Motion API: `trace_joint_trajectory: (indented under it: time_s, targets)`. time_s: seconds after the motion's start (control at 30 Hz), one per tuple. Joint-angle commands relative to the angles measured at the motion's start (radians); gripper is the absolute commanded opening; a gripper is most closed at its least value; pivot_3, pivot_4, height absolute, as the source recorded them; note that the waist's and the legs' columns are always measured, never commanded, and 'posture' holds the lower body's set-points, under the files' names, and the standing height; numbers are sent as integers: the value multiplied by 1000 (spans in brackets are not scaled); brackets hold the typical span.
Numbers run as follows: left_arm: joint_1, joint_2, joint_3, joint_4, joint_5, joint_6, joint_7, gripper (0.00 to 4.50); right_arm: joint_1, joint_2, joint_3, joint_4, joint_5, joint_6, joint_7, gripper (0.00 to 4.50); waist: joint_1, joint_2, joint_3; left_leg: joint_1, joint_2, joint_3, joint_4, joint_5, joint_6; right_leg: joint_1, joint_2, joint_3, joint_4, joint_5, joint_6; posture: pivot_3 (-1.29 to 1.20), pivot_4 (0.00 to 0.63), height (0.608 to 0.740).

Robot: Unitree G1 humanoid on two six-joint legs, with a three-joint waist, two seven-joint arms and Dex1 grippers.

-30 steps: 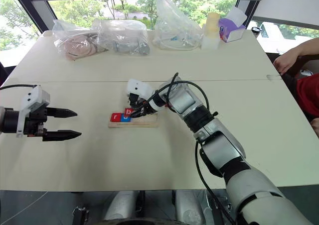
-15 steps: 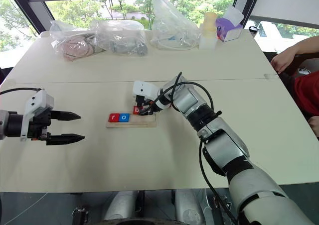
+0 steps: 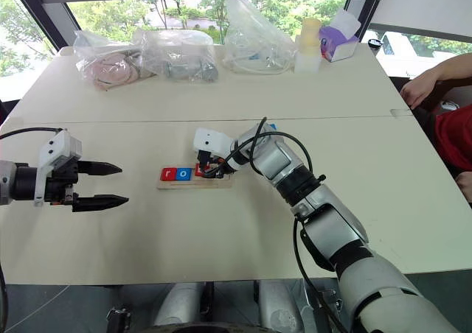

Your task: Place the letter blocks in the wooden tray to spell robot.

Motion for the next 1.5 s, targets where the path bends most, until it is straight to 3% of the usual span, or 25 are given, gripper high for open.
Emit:
trace_joint_trajectory:
  time_s: [0.03, 0.27, 0.5, 0.7, 0.83, 1.03, 1.27, 1.37, 1.5]
  targets:
    - [-19, -2, 14, -5, -6, 3, 4, 4500, 5, 6, 5, -46, 0, 12, 0, 1176, 1, 0, 0, 0, 0, 0, 0, 0, 0, 0, 0, 0, 0, 0, 0, 0, 150, 735]
    - [-22, -13, 7, -4, -2, 3, 7, 4500, 29, -1, 22, -91, -3, 29, 15, 1176, 0, 0, 0, 0, 0, 0, 0, 0, 0, 0, 0, 0, 0, 0, 0, 0, 150, 735]
    - [-31, -27, -1, -2, -4, 8, 17, 4500, 39, 6, 22, -105, -5, 37, 1, 4468, 1, 0, 0, 0, 0, 0, 0, 0, 0, 0, 0, 0, 0, 0, 0, 0, 150, 735]
    - [-28, -34, -1, -3, -3, 11, 21, 4500, 8, 22, -43, -109, 25, 44, -44, 4468, 1, 0, 0, 0, 0, 0, 0, 0, 0, 0, 0, 0, 0, 0, 0, 0, 150, 735]
    - [-13, -38, 12, -22, -13, 24, 24, 4500, 15, -14, -111, -223, 83, 100, -29, 4468, 2, 0, 0, 0, 0, 0, 0, 0, 0, 0, 0, 0, 0, 0, 0, 0, 150, 735]
    - [-51, -60, 33, -68, -66, 52, 44, 4500, 108, -103, -307, -410, 152, 110, -148, 4468, 7, -1, -1, 0, 0, -1, 0, 0, 0, 1, -1, 0, 0, 0, 0, 0, 150, 735]
    - [-196, -181, 10, -124, -146, 112, 162, 4500, 252, -180, -527, -541, 232, 399, -312, 4468, 6, -2, -1, 0, -1, -1, 3, 0, 0, 4, -1, 0, -1, 2, 3, 0, 150, 735]
    - [-231, -210, -25, -106, -121, 98, 184, 4500, 336, -116, -565, -616, 227, 569, -451, 4468, 0, -2, -1, 1, 0, 0, 1, 0, 0, 3, 0, 2, -1, 2, 3, 0, 150, 735]
    - [-266, -219, -49, -70, -87, 70, 190, 4500, 398, -7, -566, -674, 220, 655, -592, 4468, -4, -1, -1, 3, 0, 0, 1, 0, 0, 2, 3, 2, 1, 3, 1, 0, 150, 735]
